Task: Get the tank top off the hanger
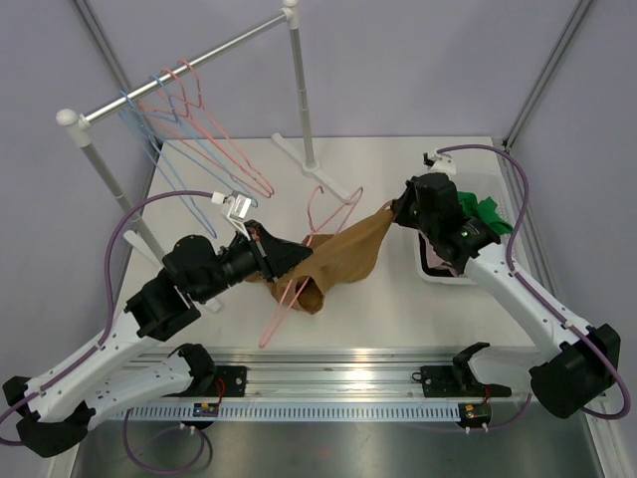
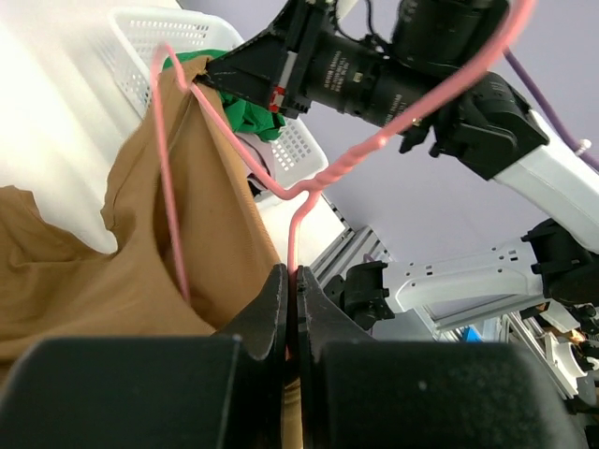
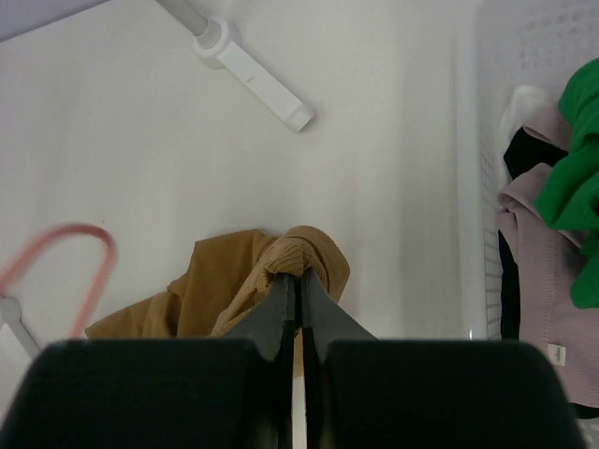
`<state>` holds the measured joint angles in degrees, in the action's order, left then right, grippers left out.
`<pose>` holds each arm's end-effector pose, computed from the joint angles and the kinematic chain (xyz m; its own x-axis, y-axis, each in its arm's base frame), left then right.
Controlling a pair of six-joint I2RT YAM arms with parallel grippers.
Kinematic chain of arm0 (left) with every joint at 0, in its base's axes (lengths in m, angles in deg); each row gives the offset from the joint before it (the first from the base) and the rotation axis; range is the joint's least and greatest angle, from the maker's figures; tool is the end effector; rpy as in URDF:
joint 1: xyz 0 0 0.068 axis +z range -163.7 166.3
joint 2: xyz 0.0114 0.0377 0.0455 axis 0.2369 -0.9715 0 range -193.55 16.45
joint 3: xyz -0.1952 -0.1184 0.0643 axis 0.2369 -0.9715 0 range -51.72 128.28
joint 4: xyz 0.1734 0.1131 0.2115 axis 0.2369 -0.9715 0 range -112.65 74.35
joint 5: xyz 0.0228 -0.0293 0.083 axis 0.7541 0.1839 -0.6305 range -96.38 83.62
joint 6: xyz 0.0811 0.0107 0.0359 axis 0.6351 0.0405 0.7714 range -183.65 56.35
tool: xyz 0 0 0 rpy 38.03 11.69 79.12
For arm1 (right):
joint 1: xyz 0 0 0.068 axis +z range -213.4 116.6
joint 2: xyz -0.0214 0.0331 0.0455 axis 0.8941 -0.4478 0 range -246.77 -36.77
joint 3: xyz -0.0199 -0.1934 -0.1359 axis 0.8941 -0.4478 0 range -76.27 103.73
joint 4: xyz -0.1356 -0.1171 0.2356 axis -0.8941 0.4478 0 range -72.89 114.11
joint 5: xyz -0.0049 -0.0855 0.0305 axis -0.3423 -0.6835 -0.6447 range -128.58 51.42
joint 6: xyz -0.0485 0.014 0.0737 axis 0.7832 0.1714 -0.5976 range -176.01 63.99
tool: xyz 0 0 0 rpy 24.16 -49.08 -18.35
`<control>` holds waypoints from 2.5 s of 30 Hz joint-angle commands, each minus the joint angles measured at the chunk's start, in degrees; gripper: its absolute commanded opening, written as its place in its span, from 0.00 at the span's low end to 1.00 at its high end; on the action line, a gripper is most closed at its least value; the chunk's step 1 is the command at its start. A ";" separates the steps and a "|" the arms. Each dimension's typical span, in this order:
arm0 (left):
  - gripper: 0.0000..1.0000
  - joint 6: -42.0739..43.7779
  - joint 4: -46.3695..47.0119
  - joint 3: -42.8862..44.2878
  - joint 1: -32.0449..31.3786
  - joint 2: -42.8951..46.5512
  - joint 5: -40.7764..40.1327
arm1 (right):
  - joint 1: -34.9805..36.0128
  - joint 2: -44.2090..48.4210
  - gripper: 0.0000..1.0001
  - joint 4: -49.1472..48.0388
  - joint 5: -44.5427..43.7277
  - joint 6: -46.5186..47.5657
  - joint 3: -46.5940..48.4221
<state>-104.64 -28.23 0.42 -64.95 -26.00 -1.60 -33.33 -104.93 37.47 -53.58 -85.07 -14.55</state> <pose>0.1659 -0.2171 0.3655 -0.5678 -0.3369 -0.7510 0.6051 0.4476 -0.6584 0.3191 0.1609 0.2842 -0.4791 0.2647 -0.8369 -0.0586 0.9417 0.3314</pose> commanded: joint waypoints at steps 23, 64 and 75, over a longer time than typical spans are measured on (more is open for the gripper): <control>0.00 36.77 49.24 13.40 -6.06 -22.48 -21.27 | -3.43 24.56 0.00 10.37 32.78 6.55 -1.25; 0.00 -12.71 -12.56 54.02 16.60 -41.65 -47.50 | -2.11 11.74 1.00 7.94 33.73 4.80 -2.21; 0.00 -12.61 -17.46 67.39 25.31 -51.67 -40.90 | -2.03 10.51 0.99 6.80 34.78 5.24 -3.61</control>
<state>-115.59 -43.70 63.59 -40.68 -75.73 -44.64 -35.91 -94.14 47.52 -20.01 -80.22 -17.50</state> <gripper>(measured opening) 0.020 0.993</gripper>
